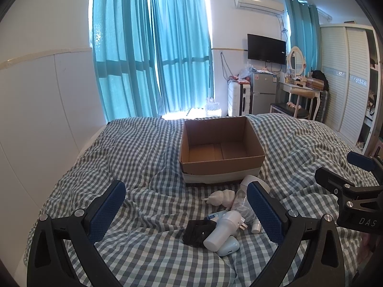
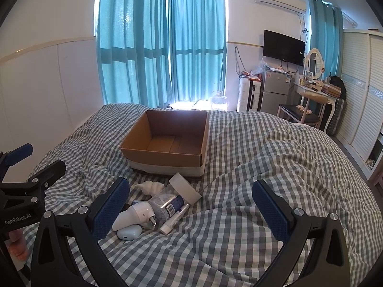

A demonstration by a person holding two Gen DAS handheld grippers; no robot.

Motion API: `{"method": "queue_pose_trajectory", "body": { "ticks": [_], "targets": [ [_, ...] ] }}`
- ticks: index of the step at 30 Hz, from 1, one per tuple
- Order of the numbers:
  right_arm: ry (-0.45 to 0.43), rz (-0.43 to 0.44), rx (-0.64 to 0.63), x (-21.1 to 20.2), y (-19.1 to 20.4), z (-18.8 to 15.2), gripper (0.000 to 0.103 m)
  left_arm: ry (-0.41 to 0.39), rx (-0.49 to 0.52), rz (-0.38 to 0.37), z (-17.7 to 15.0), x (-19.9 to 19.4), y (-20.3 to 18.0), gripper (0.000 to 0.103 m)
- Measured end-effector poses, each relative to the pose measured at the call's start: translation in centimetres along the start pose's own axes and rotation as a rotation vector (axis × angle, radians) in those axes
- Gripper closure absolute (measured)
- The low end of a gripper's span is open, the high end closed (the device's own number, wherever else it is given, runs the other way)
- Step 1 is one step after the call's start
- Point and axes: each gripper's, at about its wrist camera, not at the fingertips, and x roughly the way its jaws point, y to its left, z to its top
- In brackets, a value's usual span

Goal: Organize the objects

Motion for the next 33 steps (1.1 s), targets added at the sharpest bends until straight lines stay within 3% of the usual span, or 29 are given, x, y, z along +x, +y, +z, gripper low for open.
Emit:
{"method": "queue_pose_trajectory", "body": {
  "ticks": [7, 16, 23, 33],
  "targets": [
    [0.019, -0.001, -0.003, 0.7, -0.1, -0.2, 0.0, 0.02, 0.0, -0.005, -0.2, 0.8, 0.0, 0.0],
    [0.096, 0.003, -0.009, 3.9, -0.6, -1.3, 0.001, 0.117, -0.006, 0.017, -1.4, 4.5, 0.3, 0.0],
    [0.187, 0.03, -0.009, 8.1, -0.8, -2.1, 0.001, 0.317, -0.036, 0.062, -4.1, 10.5, 1.6, 0.0],
    [0.34, 0.099, -0.001, 15.3, -0.3, -2.7, 0.006, 0.536, -0.016, 0.012, -8.4, 16.2, 1.0, 0.0]
  ]
}}
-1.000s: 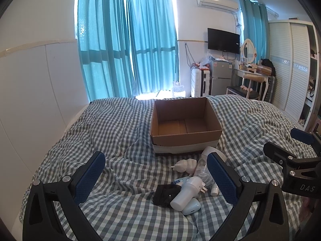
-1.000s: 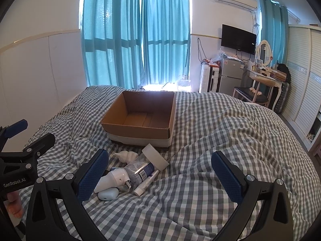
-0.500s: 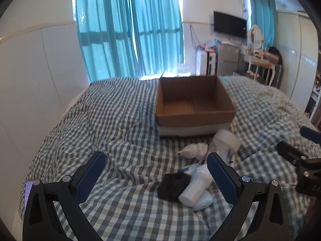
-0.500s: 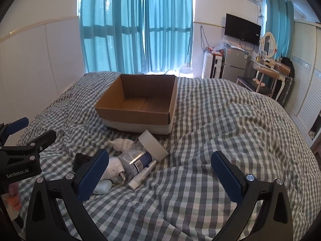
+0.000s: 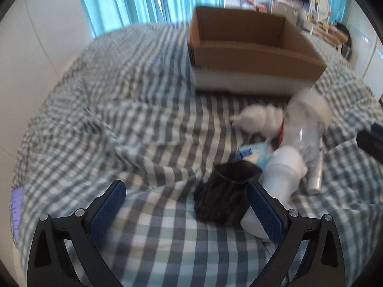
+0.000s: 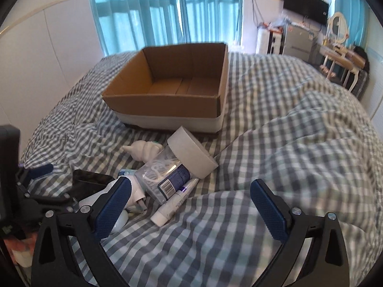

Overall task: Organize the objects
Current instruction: 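Grasp the black cup with the left gripper while the right gripper grasps the white tape roll, then carry the black cup and tape roll into the box and open both grippers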

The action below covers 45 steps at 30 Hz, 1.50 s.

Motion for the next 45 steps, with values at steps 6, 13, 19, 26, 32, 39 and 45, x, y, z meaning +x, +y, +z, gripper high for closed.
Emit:
{"method": "queue_pose_trajectory", "body": {
  "ticks": [6, 13, 19, 26, 32, 39, 45],
  "targets": [
    [0.054, -0.001, -0.07, 3.9, 0.9, 2.6, 0.018, 0.025, 0.001, -0.08, 0.7, 1.4, -0.5, 0.017],
    [0.117, 0.009, -0.081, 7.7, 1.2, 3.4, 0.045, 0.046, 0.03, -0.191, 0.5, 1.9, -1.4, 0.054],
    [0.085, 0.006, -0.051, 7.1, 0.4, 3.4, 0.063, 0.045, 0.032, -0.191, 0.5, 1.7, -1.6, 0.055],
    [-0.05, -0.071, -0.087, 3.6, 0.7, 3.3, 0.075, 0.034, 0.018, -0.187, 0.7, 0.8, -0.9, 0.056],
    [-0.099, -0.098, -0.076, 0.6, 0.2, 3.0, 0.075, -0.01, -0.002, -0.158, 0.5, -1.3, -0.2, 0.056],
    [-0.167, -0.123, -0.092, -4.6, 0.5, 2.9, 0.075, -0.076, -0.001, -0.139, 0.8, -4.4, 1.0, 0.058],
    [-0.217, -0.098, -0.097, -9.0, 0.9, 3.0, 0.075, -0.143, 0.005, -0.134, 1.2, -7.6, 1.0, 0.059]
  ]
}}
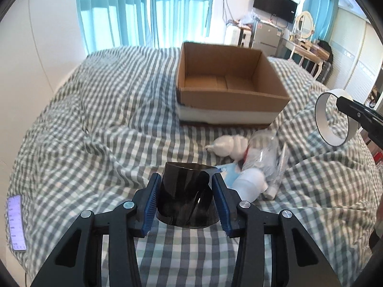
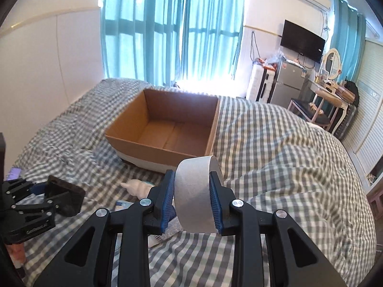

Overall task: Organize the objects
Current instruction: 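Carry the black cup and tape roll into the box and open both grippers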

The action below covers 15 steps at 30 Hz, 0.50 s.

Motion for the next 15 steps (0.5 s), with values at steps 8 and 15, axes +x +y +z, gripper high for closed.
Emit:
{"method": "queue_pose_trajectory", "body": {
  "ticks": [8, 15],
  "targets": [
    [-0.033, 0.049, 0.033, -4.7, -0.2, 0.2, 0.075, -0.094, 0.014, -0.017, 2.0, -4.4, -1.1, 0.06],
    [-0.064, 0.076, 0.015, -7.1, -0.3, 1.6, 0.075, -0.151, 0.041, -0.045, 5.3, -6.8, -2.1, 0.073]
  ]
}}
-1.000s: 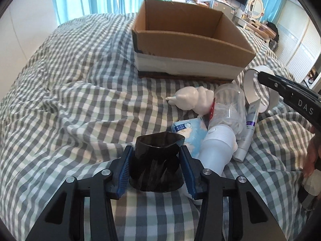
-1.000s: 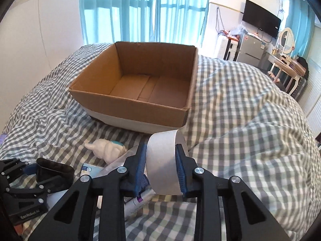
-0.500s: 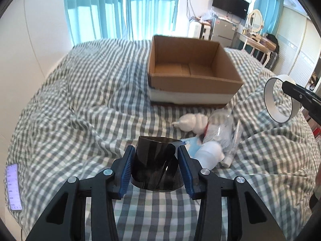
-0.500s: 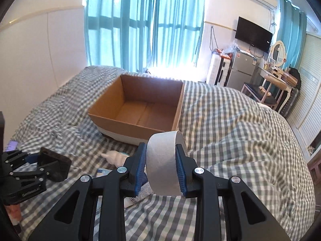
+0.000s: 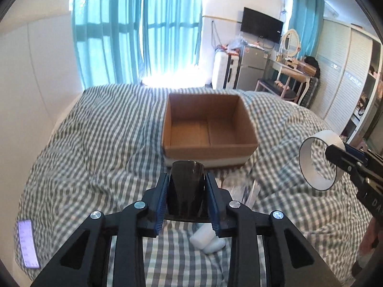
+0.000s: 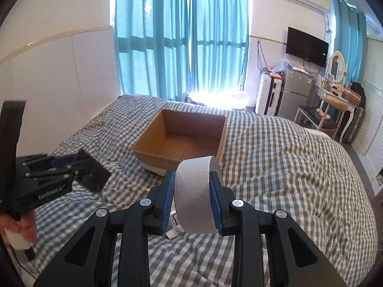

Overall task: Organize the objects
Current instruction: 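Carry the black cup and tape roll into the box and open both grippers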

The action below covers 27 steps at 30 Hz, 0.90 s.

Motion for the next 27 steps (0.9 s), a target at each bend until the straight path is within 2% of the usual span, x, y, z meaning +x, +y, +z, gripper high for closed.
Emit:
{"method": "queue_pose_trajectory", "body": {
  "ticks": [6, 14, 19, 27],
  "targets": [
    [-0.009, 0.014, -0.019, 0.5, 0.1, 1.8, 0.075, 0.004, 0.01, -0.042, 2.9, 1.1, -0.5, 0.074],
    [-0.003, 0.029, -0.033, 4.1, -0.2, 4.8, 0.075, -0.02, 0.063, -0.028, 7.2, 3.4, -1.8, 0.074],
    [-0.005, 0.045, -0.026, 7.3, -0.7, 7.4, 0.075, -0.023, 0.074, -0.034, 9.9, 5.5, -1.9, 0.074],
    [-0.003, 0.059, -0.006, 14.0, -1.8, 11.4, 0.075, 0.0, 0.098, -0.028, 13.7, 11.3, -1.7, 0.074]
  ]
}}
